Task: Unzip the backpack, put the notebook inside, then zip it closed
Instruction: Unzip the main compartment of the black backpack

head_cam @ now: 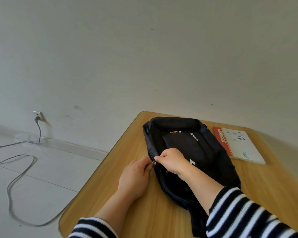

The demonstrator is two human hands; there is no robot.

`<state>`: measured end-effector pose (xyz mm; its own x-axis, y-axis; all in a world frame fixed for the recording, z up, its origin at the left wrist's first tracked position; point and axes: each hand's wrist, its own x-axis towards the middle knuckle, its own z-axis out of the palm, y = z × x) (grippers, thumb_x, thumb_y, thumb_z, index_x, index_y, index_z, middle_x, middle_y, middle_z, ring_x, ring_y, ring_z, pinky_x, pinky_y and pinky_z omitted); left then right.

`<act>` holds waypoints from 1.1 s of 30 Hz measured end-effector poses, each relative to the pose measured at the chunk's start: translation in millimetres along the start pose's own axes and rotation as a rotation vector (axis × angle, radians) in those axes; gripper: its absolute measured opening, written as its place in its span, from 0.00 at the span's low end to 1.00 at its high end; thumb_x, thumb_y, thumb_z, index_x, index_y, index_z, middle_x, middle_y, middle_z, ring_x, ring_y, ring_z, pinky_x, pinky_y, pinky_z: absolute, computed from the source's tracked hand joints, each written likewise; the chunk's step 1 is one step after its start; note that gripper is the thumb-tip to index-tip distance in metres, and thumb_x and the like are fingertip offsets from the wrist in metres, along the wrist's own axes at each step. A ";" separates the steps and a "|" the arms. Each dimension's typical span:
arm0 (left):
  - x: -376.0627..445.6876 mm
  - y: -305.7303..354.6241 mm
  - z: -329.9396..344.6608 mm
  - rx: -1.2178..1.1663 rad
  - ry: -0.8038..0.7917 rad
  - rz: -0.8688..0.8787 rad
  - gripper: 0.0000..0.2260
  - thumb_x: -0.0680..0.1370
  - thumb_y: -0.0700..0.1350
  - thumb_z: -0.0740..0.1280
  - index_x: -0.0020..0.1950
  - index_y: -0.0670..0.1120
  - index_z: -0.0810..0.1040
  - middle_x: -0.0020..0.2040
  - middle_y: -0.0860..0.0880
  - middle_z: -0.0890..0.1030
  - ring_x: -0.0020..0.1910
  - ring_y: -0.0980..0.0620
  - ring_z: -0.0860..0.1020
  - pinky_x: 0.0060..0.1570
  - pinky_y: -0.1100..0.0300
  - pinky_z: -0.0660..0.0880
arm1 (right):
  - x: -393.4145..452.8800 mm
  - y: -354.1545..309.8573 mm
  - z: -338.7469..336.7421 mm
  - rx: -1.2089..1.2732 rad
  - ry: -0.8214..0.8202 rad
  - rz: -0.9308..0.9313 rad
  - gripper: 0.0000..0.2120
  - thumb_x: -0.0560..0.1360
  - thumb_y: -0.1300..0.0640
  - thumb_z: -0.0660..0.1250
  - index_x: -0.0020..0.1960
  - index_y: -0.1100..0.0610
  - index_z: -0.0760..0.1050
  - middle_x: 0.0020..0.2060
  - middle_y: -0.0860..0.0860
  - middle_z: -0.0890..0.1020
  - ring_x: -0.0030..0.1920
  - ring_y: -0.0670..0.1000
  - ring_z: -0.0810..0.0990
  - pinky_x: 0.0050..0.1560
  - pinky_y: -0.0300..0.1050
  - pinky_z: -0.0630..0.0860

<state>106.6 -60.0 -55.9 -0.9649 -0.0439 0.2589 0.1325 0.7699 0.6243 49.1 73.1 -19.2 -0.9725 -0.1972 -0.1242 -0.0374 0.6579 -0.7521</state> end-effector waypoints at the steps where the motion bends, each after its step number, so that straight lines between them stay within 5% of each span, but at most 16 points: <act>1: -0.1 -0.4 0.0 0.000 -0.007 0.009 0.07 0.81 0.50 0.57 0.44 0.55 0.71 0.41 0.55 0.77 0.44 0.53 0.74 0.46 0.57 0.72 | 0.2 0.2 -0.9 0.027 -0.018 0.013 0.21 0.76 0.56 0.64 0.27 0.55 0.60 0.25 0.50 0.64 0.27 0.48 0.64 0.36 0.44 0.66; 10: -0.7 -1.4 -3.9 -0.050 -0.095 0.118 0.07 0.80 0.48 0.60 0.43 0.56 0.71 0.37 0.59 0.74 0.40 0.60 0.71 0.39 0.63 0.67 | 5.8 6.7 -4.7 0.135 -0.061 0.064 0.15 0.76 0.56 0.65 0.32 0.55 0.67 0.29 0.49 0.68 0.32 0.47 0.66 0.35 0.40 0.66; 17: -3.5 -0.1 -8.2 -0.117 -0.201 0.166 0.05 0.80 0.47 0.60 0.46 0.52 0.74 0.41 0.57 0.76 0.43 0.58 0.73 0.45 0.62 0.70 | 8.7 8.9 -7.2 0.186 -0.092 0.091 0.15 0.76 0.54 0.66 0.31 0.55 0.69 0.32 0.49 0.73 0.37 0.46 0.71 0.44 0.43 0.69; 24: -7.2 1.4 -10.5 -0.168 -0.324 0.211 0.12 0.80 0.48 0.60 0.42 0.65 0.69 0.42 0.59 0.75 0.44 0.59 0.73 0.48 0.63 0.71 | 8.9 10.1 -7.5 0.195 -0.097 0.097 0.15 0.76 0.54 0.66 0.32 0.55 0.70 0.36 0.51 0.75 0.42 0.49 0.73 0.48 0.44 0.70; 33: -10.7 9.3 -13.9 -0.326 -0.452 0.193 0.08 0.79 0.47 0.64 0.44 0.61 0.77 0.43 0.59 0.79 0.45 0.64 0.76 0.48 0.71 0.72 | 9.1 12.9 -8.3 0.214 -0.092 0.083 0.14 0.76 0.53 0.66 0.33 0.56 0.70 0.34 0.50 0.74 0.38 0.47 0.72 0.42 0.43 0.69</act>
<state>121.3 -61.2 -42.6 -0.9077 0.4088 0.0949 0.3092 0.4986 0.8098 37.8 85.8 -24.6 -0.9446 -0.2208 -0.2428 0.1011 0.5079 -0.8555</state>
